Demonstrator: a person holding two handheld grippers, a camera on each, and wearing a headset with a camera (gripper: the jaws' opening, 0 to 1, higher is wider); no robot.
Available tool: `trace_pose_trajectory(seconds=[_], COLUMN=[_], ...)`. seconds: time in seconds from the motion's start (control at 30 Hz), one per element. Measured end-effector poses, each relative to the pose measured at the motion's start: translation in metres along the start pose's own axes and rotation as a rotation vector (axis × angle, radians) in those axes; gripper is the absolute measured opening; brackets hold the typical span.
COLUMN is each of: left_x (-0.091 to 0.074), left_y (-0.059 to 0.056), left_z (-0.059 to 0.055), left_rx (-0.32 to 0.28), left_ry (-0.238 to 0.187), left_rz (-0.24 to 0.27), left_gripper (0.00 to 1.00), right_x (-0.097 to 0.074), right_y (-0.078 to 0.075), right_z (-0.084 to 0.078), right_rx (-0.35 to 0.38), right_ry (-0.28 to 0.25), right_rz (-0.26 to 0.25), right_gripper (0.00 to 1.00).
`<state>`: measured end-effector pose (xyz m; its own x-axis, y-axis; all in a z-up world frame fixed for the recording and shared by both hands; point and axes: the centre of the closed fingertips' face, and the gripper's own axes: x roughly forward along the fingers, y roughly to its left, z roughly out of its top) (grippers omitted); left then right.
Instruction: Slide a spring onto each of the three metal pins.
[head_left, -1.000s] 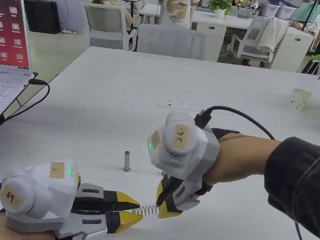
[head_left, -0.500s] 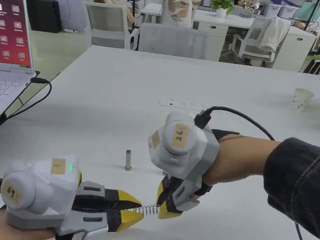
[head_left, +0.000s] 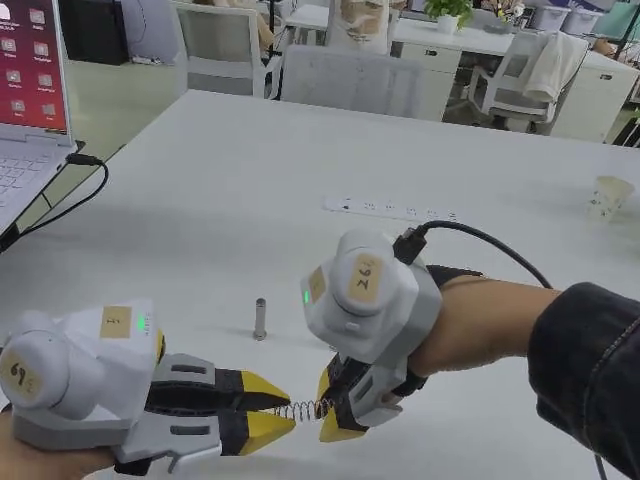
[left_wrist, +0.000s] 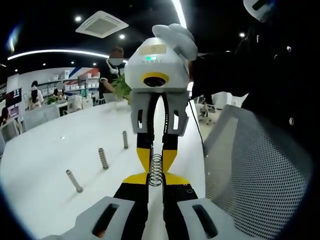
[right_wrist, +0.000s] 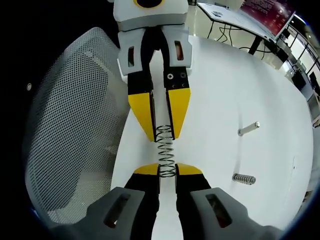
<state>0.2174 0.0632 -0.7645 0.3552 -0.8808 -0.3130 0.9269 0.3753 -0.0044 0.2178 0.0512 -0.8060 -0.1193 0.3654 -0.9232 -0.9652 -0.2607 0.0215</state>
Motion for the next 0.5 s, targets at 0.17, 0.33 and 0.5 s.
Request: trace_pose_trajectory(seconds=[0.17, 0.33, 0.5], left_x=[0.001, 0.001, 0.002], left_y=[0.002, 0.001, 0.001], left_z=[-0.004, -0.006, -0.008], left_rx=[-0.007, -0.009, -0.008], left_ry=[0.008, 0.014, 0.013], left_rz=[0.004, 0.002, 0.002], left_gripper=[0.02, 0.02, 0.02], right_x=[-0.005, -0.009, -0.014], right_y=[-0.001, 0.000, 0.002], right_z=[0.004, 0.009, 0.016], right_rx=[0.000, 0.004, 0.006], right_ry=[-0.016, -0.030, -0.053], right_rz=[-0.008, -0.007, -0.003], right_gripper=[0.09, 0.09, 0.09])
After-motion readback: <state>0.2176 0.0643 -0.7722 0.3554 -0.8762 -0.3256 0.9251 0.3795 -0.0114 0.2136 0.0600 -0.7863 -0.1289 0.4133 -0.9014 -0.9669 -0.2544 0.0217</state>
